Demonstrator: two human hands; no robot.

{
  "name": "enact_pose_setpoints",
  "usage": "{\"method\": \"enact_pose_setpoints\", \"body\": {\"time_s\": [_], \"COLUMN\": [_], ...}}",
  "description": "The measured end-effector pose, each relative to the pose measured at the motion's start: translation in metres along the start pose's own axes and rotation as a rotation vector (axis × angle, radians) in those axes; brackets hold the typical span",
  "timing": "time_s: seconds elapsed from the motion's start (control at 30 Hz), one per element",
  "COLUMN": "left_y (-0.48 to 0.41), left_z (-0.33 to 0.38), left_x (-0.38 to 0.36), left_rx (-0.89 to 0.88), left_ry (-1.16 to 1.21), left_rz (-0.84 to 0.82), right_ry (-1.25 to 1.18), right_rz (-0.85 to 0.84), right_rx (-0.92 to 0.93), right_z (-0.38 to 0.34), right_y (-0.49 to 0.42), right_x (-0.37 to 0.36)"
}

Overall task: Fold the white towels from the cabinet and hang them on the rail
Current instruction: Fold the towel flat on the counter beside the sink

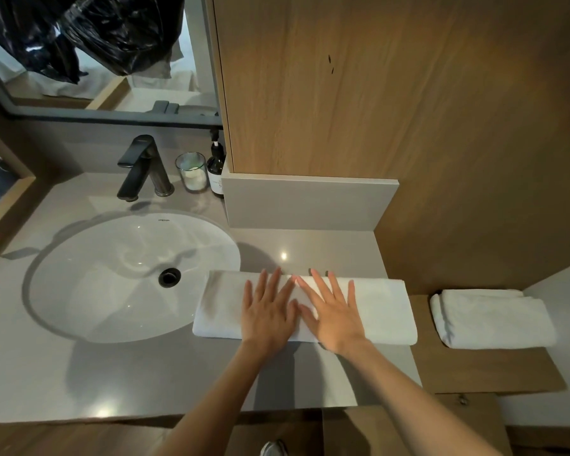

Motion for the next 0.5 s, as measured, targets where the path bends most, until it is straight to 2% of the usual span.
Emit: {"method": "enact_pose_setpoints", "body": {"time_s": [0.2, 0.33, 0.43, 0.5], "left_y": [0.005, 0.015, 0.023, 0.026], "left_z": [-0.045, -0.082, -0.1, -0.107], "left_x": [0.009, 0.01, 0.008, 0.009], "left_rx": [0.081, 0.139, 0.202, 0.257], "left_ry": [0.036, 0.024, 0.171, 0.284], "left_rz": [0.045, 0.043, 0.01, -0.007], "right_ry": [-0.029, -0.003, -0.216, -0.342], "right_rz": [-0.033, -0.031, -0.02, 0.043], "right_rx": [-0.075, -0.198, -0.324, -0.328], "right_z": [0.069, 0.102, 0.118, 0.12], "right_y": [0.017, 0.031, 0.039, 0.044], "right_x": [0.001, 0.001, -0.003, -0.002]}}
Point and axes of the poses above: each hand's wrist, its own y-axis away from the middle knuckle, its own x-axis out of the back of the hand, z = x × y, the point moved 6 cm from there along -y, towards the middle knuckle, and after that the axes turned 2 degrees about -z, right-handed, at the moved point
